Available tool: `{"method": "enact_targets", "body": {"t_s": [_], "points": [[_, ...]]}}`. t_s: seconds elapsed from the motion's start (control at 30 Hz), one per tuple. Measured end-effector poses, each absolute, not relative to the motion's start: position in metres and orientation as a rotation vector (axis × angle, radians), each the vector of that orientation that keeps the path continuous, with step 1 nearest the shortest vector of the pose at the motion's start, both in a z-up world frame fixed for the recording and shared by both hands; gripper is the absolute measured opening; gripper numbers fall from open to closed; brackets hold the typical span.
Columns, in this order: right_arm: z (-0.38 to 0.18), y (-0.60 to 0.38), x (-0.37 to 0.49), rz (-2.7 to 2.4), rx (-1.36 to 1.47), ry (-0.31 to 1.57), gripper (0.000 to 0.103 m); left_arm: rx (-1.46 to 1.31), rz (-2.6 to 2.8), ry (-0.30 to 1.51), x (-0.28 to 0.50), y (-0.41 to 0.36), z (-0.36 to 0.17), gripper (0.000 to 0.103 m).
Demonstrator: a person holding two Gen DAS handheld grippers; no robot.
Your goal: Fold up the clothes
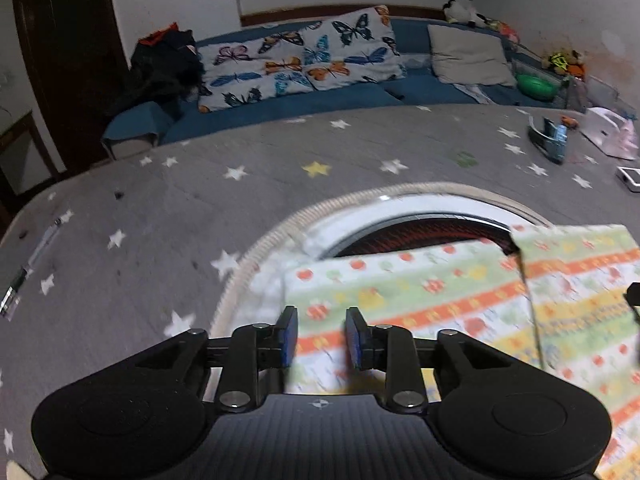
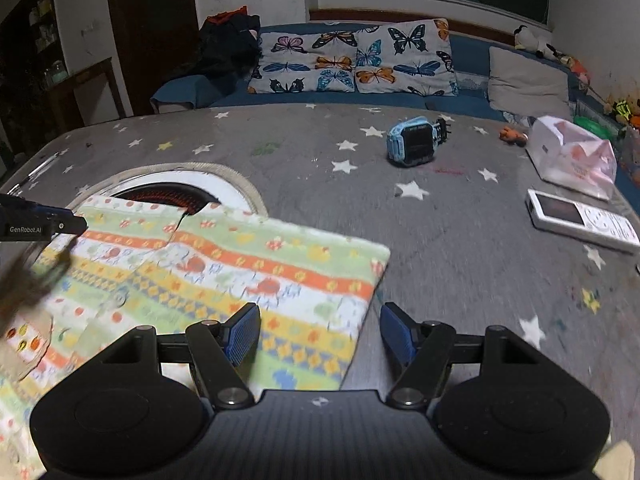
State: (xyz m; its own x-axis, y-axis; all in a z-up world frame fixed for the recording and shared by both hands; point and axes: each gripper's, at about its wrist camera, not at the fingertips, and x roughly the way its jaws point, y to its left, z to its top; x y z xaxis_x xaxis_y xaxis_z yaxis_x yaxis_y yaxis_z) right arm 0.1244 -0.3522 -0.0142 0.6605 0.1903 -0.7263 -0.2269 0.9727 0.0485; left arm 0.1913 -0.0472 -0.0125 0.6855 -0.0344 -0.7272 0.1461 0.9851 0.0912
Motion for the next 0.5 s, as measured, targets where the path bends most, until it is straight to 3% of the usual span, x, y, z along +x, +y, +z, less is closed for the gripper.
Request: {"method": "enact_targets", "body": {"t_s": [0.07,0.13,0.2,0.27,0.33,0.4,0.5], "points": [[-0.015,-0.349,0.131,0.237,-0.059,0.815,0.068,0.152,-0.102,0.803,0.194,-0.046,-0.014,0.041],[-0.015,-0.346,0.135,0.236,-0.075,0.811,0.063,0.153,-0.105,0.791,0.196,-0.045,-0.016,0.041],[-0.015,-0.342,0.14,0.237,-0.081,0.804,0.055,0.16,-0.121,0.78,0.195,-0.046,-0.016,0.033],[-0.015,-0.339,0.145,0.238,-0.08,0.799,0.044,0.177,-0.136,0.77,0.195,-0.049,-0.017,0.013],[-0.014,-0.335,0.149,0.241,-0.076,0.793,0.025,0.207,-0.135,0.755,0.194,-0.052,-0.018,0.006],[-0.014,-0.332,0.153,0.244,-0.078,0.789,0.016,0.228,-0.11,0.738,0.192,-0.053,-0.019,0.004],[-0.015,-0.327,0.159,0.243,-0.082,0.779,0.017,0.22,-0.065,0.727,0.193,-0.049,-0.02,0.004]]}}
